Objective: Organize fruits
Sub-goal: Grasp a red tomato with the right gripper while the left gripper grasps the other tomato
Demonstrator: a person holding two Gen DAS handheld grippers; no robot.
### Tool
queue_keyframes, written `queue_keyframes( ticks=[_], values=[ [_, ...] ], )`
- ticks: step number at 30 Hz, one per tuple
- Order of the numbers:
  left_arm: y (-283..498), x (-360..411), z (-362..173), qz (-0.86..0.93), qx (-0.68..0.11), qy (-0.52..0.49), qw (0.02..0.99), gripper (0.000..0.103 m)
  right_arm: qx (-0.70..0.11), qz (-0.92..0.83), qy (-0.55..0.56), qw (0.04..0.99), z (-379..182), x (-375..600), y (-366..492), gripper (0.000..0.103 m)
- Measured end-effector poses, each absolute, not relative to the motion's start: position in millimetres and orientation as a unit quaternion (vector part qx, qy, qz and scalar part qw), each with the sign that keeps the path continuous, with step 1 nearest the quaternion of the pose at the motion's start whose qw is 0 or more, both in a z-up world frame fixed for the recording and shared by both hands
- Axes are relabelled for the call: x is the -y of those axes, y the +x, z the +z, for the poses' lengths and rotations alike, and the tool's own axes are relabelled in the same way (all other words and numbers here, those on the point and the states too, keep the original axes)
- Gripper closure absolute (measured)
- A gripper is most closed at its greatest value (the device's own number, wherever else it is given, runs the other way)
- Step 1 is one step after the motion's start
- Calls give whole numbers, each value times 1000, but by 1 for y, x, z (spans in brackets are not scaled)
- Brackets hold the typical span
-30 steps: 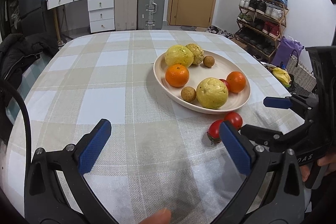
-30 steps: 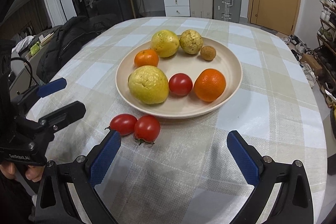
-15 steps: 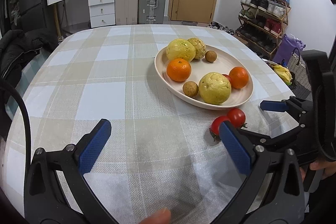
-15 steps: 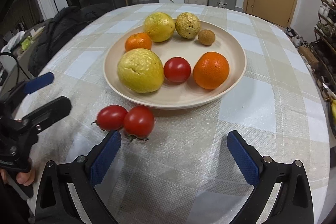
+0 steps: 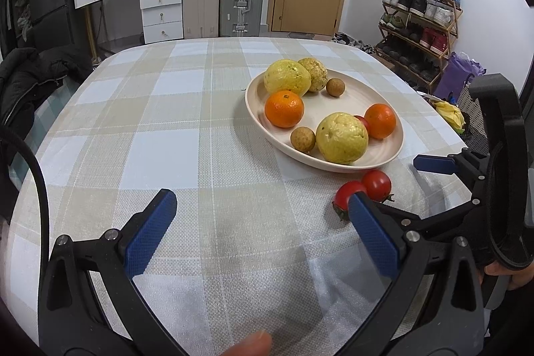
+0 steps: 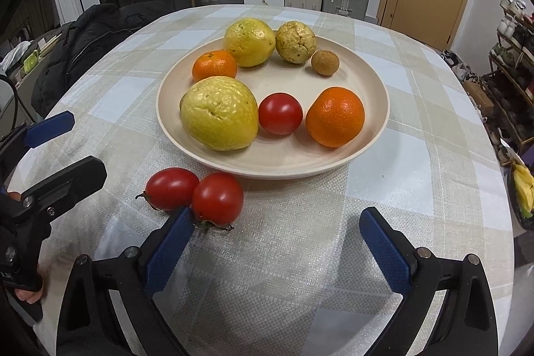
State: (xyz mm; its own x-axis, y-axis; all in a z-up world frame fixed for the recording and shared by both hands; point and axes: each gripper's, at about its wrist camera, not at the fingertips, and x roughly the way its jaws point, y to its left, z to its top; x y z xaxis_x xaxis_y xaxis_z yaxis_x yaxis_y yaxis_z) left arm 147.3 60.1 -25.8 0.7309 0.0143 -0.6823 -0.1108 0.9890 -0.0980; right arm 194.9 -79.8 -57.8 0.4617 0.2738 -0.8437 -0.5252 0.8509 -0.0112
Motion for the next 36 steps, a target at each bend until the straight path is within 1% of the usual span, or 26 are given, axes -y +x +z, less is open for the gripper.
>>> queue_keyframes(
  ticks=[2,4,5,7,10,11,13,15,19,28,36],
  values=[
    [147,-60,-25,34,-365,-66,928,0,-457,248,-138,843,-56,79,192,14],
    [147,-60,-26,34,-365,-67,928,0,-455,265,-139,839,-54,76,189,30],
    [147,-60,-26,35,-365,-66,928,0,-454,271,-140,837,-53,75,188,33],
    [147,-60,-26,35,-365,-66,928,0,-450,283,-143,835,-52,72,184,49],
    [147,-59,-27,34,-365,-66,928,0,-447,309,-138,828,-50,70,181,62],
    [147,-60,-28,34,-366,-66,928,0,-447,314,-136,826,-50,69,180,64],
    [147,-60,-28,33,-367,-68,927,0,-447,328,-128,822,-49,68,178,71],
    [148,-60,-30,33,-367,-70,927,0,-445,331,-128,822,-49,67,178,73],
    [148,-61,-31,33,-368,-69,927,0,-444,333,-127,822,-50,66,179,74],
    [147,-53,-31,4,-377,-68,924,0,-444,326,-121,825,-43,83,176,74],
    [149,-35,-39,-22,-406,-58,912,0,-426,322,-94,841,-23,102,181,74]
  ],
)
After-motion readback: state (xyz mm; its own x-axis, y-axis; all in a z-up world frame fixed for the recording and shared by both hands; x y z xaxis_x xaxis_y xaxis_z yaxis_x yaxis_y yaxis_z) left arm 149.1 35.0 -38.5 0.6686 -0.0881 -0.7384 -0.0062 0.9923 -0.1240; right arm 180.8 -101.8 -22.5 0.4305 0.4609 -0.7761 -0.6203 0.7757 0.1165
